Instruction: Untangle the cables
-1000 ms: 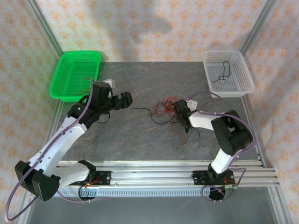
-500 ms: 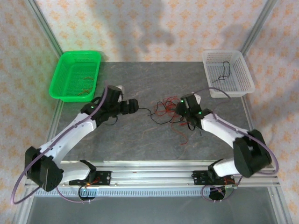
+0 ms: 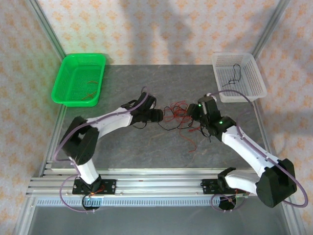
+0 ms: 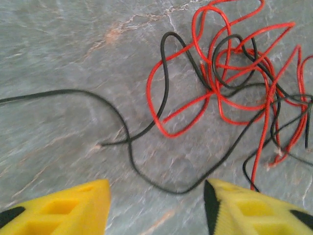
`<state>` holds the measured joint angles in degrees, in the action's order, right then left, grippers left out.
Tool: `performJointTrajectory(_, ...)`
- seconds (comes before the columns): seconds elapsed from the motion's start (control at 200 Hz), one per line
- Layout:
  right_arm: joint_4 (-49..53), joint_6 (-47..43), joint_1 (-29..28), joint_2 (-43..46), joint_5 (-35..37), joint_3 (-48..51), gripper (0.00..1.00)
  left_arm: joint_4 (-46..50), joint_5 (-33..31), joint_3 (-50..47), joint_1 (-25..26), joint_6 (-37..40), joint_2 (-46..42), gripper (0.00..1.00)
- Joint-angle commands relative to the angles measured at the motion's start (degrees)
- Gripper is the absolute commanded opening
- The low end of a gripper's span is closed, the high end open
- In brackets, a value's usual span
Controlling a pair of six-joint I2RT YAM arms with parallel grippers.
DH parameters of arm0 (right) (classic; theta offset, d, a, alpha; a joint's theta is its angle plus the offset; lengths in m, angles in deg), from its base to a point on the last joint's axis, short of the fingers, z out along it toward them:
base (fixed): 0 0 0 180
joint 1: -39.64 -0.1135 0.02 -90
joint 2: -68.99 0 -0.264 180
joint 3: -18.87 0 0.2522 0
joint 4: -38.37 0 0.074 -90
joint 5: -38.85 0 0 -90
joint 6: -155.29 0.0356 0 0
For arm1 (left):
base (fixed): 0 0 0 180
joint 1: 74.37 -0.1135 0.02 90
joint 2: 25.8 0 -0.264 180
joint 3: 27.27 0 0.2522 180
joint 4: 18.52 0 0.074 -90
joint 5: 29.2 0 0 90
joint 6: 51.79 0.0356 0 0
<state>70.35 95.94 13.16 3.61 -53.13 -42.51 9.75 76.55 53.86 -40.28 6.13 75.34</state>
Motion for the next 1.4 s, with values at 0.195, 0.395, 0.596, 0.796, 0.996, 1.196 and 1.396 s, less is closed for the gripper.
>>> performJointTrajectory(0.195, 2.28, -0.02, -0.12, 1.50, 0.18, -0.29, 0.50, -3.62, 1.39, 8.03, -0.34, 3.08, 10.62, 0.48)
performJointTrajectory(0.395, 2.11, -0.22, -0.14, 1.25, -0.04, -0.04, 0.50, -4.11, 0.03, 8.21, -0.85, 3.42, 12.73, 0.47)
performJointTrajectory(0.596, 1.39, -0.01, -0.12, 1.08, -0.73, 0.54, 0.50, -5.66, -0.17, 8.51, -1.56, 3.77, 14.07, 0.41)
performJointTrajectory(0.796, 1.38, 0.11, -0.15, 1.22, -0.75, 1.34, 0.49, -7.97, 0.20, 7.96, -2.35, 3.20, 14.23, 0.37)
performJointTrajectory(0.996, 1.04, 0.20, -0.15, 1.31, -0.83, 1.67, 0.49, -9.38, 1.28, 8.56, -2.53, 2.73, 15.47, 0.33)
performJointTrajectory(1.196, 0.73, 0.23, -0.12, 1.44, -1.01, 2.00, 0.49, -9.60, 1.76, 9.13, -2.53, 2.53, 17.10, 0.28)
performJointTrajectory(1.396, -0.06, 0.46, -0.15, 1.34, -2.02, 2.50, 0.49, -10.62, 2.27, 8.92, -2.52, 1.72, 17.09, 0.07)
